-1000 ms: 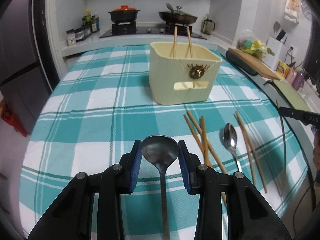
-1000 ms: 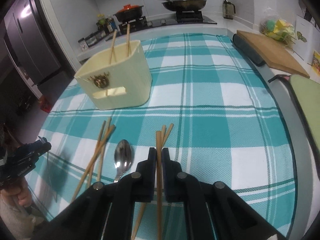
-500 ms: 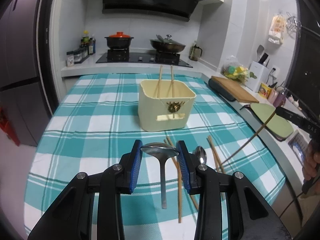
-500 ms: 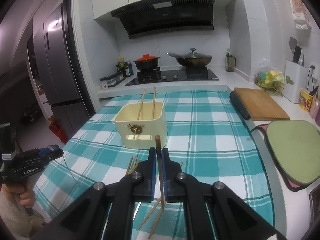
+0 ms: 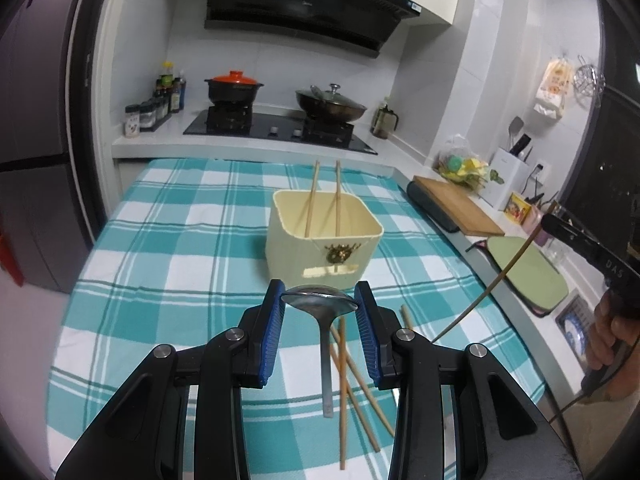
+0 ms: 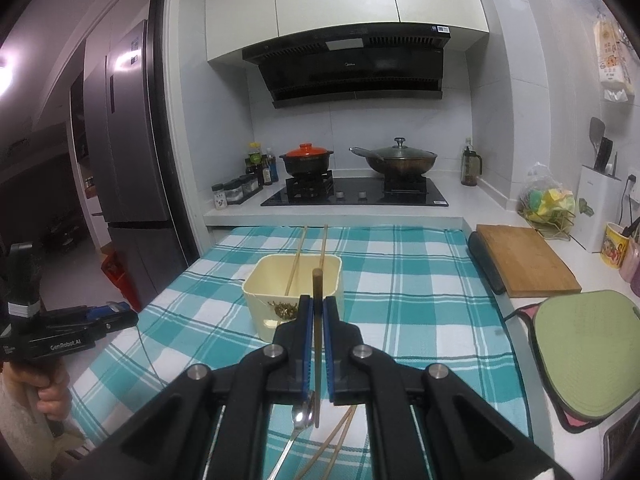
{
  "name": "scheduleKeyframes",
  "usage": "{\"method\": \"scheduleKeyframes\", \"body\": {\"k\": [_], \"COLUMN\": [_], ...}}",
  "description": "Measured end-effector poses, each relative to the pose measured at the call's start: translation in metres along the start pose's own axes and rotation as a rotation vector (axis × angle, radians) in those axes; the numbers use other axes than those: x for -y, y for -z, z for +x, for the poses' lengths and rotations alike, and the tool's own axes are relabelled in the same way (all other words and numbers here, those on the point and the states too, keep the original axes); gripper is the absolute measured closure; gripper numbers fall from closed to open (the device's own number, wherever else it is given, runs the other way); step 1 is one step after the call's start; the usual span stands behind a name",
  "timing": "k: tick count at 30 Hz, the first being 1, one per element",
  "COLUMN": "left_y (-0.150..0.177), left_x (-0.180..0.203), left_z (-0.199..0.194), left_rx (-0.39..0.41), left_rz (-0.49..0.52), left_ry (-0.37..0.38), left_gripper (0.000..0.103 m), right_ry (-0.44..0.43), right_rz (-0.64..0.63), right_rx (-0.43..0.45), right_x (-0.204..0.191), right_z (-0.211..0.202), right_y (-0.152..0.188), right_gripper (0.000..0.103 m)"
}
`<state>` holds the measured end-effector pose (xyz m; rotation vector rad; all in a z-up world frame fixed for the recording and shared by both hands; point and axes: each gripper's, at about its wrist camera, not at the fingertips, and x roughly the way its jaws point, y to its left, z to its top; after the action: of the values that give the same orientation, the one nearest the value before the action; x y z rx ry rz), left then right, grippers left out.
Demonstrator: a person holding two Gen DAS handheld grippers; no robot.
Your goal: Organize utensils
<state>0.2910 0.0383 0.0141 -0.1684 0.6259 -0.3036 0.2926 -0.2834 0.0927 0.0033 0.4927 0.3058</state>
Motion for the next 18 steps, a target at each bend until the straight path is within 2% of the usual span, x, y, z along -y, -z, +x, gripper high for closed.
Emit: {"method": "scheduleKeyframes", "body": {"k": [6,11,18], "left_y": [-0.052,-0.1,-0.157], "left_x": [-0.001,-0.002,-0.004], "left_z": [0.0,0.003,0.049], "left_rx": [0.046,0.114,0.15], "left_rz": [-0.001,0.008,-0.005], "left_ry": [0.039,0.036,0.006], "left_gripper": [0.068,0.068,0.068], "right_ry": [-0.023,-0.026,-0.05], "right_rz": [0.0,-0.027,-0.033], "right_rx": [0.041,0.103,0.157], "right_x": [0.001,-0.002,-0.003], "right_z": [0.015,0.027,0.061], "right_y": [-0.036,-0.071,-0.118], "right_gripper": [0.098,0.098,0.098]}}
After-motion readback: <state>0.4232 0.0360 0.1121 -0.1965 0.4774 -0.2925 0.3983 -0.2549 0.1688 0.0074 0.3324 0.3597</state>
